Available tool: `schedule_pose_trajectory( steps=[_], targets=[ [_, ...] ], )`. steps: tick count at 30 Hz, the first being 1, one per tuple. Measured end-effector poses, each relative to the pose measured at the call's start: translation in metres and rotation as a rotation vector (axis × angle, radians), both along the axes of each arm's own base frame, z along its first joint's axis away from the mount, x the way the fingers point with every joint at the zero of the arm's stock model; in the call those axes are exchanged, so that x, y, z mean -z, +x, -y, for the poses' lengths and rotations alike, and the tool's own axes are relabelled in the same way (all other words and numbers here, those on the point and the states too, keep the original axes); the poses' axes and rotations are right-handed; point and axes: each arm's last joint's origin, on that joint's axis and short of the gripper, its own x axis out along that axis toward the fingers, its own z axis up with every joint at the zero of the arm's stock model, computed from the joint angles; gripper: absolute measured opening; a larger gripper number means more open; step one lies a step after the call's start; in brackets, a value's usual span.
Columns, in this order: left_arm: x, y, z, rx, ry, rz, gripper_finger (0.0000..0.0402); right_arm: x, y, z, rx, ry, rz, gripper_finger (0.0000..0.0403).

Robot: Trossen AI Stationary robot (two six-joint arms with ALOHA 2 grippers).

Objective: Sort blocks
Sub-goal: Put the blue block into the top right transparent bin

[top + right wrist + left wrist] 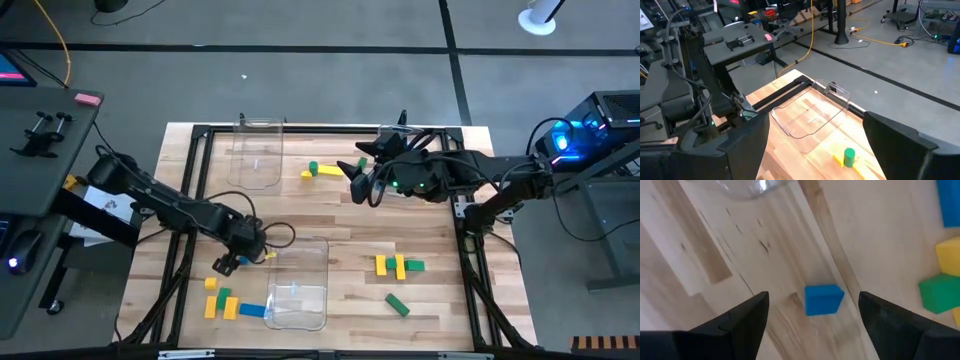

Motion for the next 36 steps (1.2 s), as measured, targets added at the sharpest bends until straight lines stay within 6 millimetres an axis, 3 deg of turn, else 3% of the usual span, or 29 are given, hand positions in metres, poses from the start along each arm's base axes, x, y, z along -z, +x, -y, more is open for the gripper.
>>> schedule_pose_trajectory(
  steps=[25,31,36],
  targets=[
    [0.038,0.008,0.022,-0.006,0.076,-0.121,0.0285,0.001,0.0,0.0,-0.003,0.002,-0.012,0.0318],
    [0.047,0.001,0.018,-0.035,0.094,-0.128,0.0229,0.001,0.0,0.0,-0.004,0.001,-0.013,0.0318],
    [0.043,0.004,0.017,-0.048,0.075,-0.127,0.0125,0.002,-0.001,0.0,-0.003,0.0,-0.019,0.0318]
  ],
)
